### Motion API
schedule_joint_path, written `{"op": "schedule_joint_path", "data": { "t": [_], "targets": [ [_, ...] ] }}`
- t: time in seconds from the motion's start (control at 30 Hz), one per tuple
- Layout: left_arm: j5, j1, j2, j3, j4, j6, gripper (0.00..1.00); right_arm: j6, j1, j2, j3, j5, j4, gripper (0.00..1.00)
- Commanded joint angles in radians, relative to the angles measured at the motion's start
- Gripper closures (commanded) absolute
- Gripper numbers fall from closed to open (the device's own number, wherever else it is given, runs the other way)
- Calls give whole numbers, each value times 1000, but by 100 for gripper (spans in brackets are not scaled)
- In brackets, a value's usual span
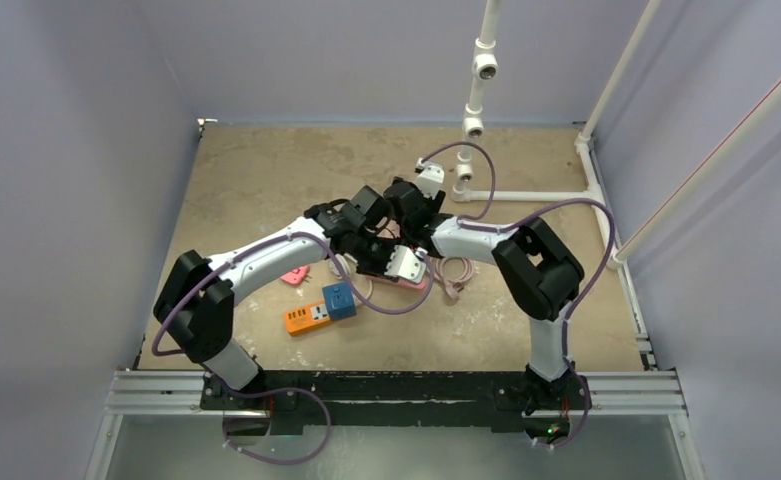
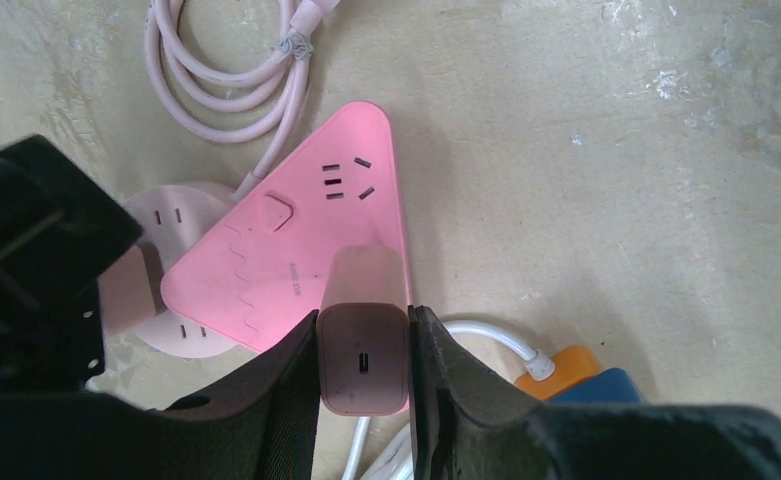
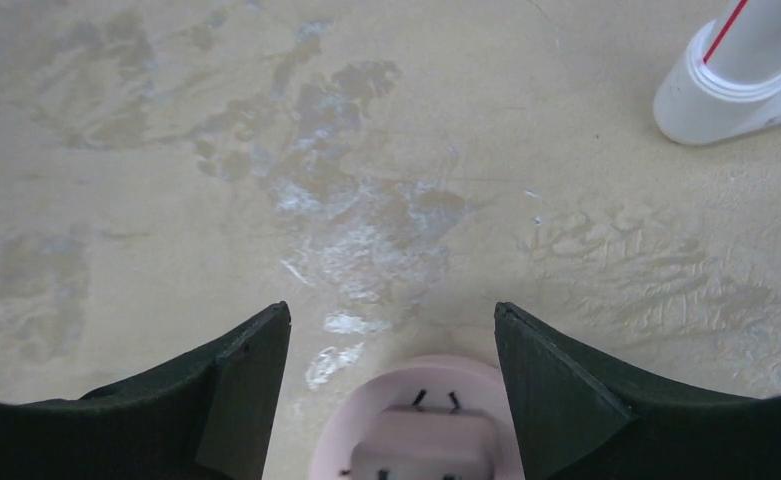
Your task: Insert the plug
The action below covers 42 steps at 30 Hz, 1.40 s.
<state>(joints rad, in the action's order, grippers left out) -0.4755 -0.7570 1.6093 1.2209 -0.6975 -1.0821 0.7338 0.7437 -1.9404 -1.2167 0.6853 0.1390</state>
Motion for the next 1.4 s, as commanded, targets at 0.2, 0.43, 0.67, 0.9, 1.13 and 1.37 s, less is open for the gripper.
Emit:
{"op": "schedule_joint_path", "data": {
  "t": [0.2, 0.43, 0.67, 0.9, 1.13, 1.37],
  "targets": [
    [24, -7, 11, 32, 94, 79, 100, -25, -3, -12, -1, 28, 36, 23],
    [34, -13, 12, 12, 105, 95, 100, -15, -3, -10, 9, 32, 29, 23],
    [55, -13, 37, 1, 130, 97, 100, -1, -3, 6, 43, 32, 33, 23],
    [90, -14, 49, 7, 137, 80, 100, 6, -1, 18, 66, 30, 45, 24],
    [126, -14, 32, 9, 141, 70, 100, 0, -1, 19, 72, 24, 55, 24],
    [151, -13, 33, 4, 137, 69, 100, -2, 0, 16, 78, 16, 64, 25]
  ]
}}
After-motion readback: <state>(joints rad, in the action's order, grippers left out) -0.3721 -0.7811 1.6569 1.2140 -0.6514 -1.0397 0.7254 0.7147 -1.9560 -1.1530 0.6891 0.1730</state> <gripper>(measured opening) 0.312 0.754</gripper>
